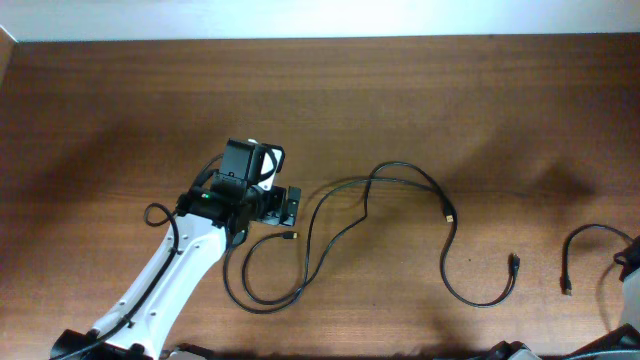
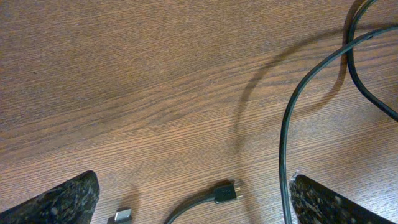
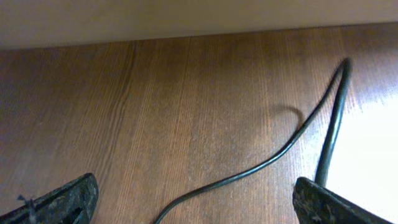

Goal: Untangle cables

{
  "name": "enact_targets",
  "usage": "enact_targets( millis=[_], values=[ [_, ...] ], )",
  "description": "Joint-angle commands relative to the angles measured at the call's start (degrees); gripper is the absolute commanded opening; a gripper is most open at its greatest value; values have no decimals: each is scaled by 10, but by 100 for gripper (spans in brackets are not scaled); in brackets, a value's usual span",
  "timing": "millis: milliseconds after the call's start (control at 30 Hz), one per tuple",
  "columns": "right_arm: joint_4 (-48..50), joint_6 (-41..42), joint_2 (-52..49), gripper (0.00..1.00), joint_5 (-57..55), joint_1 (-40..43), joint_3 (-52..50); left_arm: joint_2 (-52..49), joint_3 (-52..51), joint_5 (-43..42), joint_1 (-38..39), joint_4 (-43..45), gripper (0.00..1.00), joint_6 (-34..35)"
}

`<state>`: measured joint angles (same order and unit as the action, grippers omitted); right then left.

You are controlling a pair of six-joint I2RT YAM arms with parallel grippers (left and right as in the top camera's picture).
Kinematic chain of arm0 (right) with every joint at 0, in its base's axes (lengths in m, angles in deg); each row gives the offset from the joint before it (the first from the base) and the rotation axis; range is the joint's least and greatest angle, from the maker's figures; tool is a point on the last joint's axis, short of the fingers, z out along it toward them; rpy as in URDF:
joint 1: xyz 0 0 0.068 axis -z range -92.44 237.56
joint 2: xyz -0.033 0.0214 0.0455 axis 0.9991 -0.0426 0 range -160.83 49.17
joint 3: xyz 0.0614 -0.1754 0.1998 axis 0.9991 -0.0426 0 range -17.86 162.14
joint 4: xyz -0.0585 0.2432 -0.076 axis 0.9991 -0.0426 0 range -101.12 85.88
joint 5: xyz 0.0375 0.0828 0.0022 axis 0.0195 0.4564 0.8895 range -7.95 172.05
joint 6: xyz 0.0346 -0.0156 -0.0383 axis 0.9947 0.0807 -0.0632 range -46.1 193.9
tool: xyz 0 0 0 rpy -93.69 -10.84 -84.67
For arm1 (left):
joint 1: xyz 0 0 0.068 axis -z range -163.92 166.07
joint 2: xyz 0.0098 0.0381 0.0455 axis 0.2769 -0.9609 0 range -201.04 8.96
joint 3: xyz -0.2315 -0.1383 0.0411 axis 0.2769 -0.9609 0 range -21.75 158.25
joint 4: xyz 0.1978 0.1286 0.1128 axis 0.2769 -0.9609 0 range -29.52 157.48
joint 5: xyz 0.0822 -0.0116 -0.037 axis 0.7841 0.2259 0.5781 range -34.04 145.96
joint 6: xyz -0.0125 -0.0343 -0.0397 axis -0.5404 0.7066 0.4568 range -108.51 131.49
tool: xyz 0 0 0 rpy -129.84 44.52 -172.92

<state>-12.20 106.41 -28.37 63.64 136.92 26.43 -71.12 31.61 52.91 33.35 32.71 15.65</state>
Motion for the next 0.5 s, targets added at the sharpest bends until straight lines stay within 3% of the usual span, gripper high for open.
enact_targets(
  millis=[0, 200, 467],
  values=[
    [2, -1, -2, 99, 29, 2, 10, -2, 6, -6, -2, 0, 99, 6],
    [16, -12, -2, 99, 209, 2, 10, -2, 6, -6, -2, 0, 99, 6],
    [7, -116, -2, 99, 466, -33, 10, -2, 6, -6, -2, 0, 99, 6]
  ],
)
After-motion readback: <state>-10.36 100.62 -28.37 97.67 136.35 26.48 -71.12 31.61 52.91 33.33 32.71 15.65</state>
